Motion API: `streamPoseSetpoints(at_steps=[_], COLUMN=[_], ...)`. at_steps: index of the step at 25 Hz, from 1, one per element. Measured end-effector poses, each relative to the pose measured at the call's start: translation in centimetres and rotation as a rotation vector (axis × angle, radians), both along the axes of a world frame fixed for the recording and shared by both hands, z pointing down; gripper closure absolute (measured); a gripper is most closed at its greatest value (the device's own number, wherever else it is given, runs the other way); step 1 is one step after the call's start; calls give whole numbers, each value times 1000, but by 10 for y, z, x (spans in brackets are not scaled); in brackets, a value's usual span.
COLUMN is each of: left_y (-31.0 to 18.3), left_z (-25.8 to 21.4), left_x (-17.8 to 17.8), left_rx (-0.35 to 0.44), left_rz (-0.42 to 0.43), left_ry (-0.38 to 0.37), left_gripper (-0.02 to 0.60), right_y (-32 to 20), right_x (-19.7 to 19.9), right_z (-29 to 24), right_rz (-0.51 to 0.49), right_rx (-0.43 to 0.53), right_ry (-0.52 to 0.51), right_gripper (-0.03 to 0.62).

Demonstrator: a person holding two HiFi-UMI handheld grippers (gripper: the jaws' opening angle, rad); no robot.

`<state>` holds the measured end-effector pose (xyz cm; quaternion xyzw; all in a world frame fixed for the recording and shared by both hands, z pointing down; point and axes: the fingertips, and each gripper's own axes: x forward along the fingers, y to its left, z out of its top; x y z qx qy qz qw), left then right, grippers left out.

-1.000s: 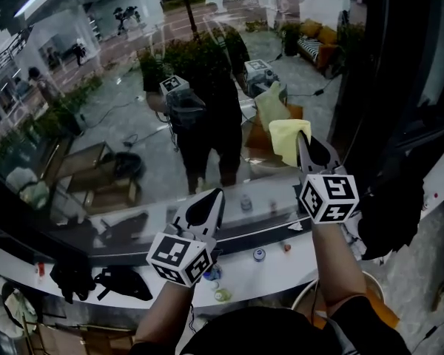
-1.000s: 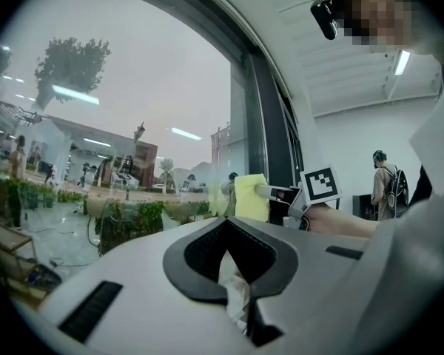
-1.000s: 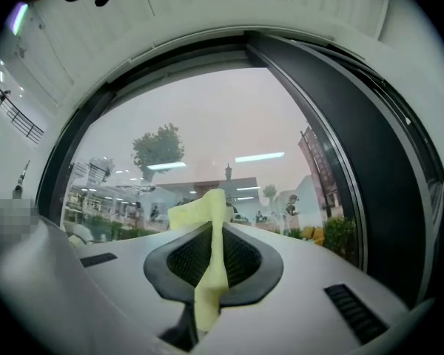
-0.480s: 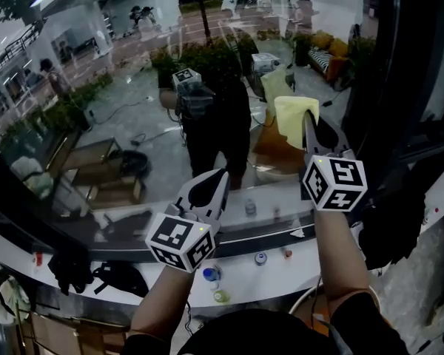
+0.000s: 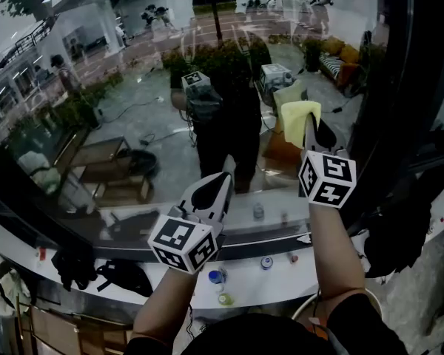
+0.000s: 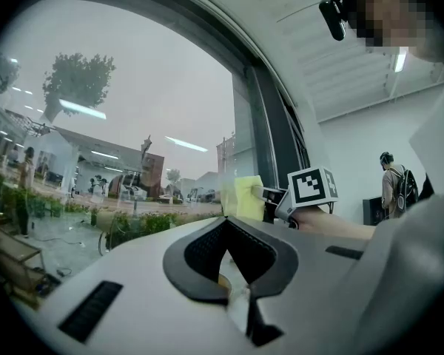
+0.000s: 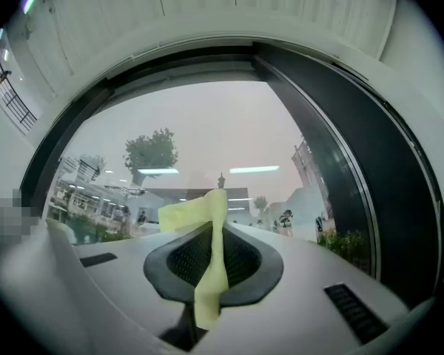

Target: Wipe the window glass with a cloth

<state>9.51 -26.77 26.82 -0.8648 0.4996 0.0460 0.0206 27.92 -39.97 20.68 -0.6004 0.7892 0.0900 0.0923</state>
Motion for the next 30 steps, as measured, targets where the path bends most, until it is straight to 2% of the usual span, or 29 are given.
streamPoseSetpoints(at_steps=[18, 23, 30], left_y=[-3, 3, 17], left_z=[10, 14, 20], left_x=[-25, -45, -91], left_rx=[-13, -7, -12], left_rz=[-42, -42, -20], left_ry=[-3, -4, 6], left_gripper=[577, 577, 577], right_y=[-11, -9, 5], right_x=[-16, -39, -90], right_z=[10, 13, 11], right_rz=[4, 3, 20], right_rx=[4, 3, 4], right_ry=[-37, -30, -21], right_gripper=[554, 554, 554])
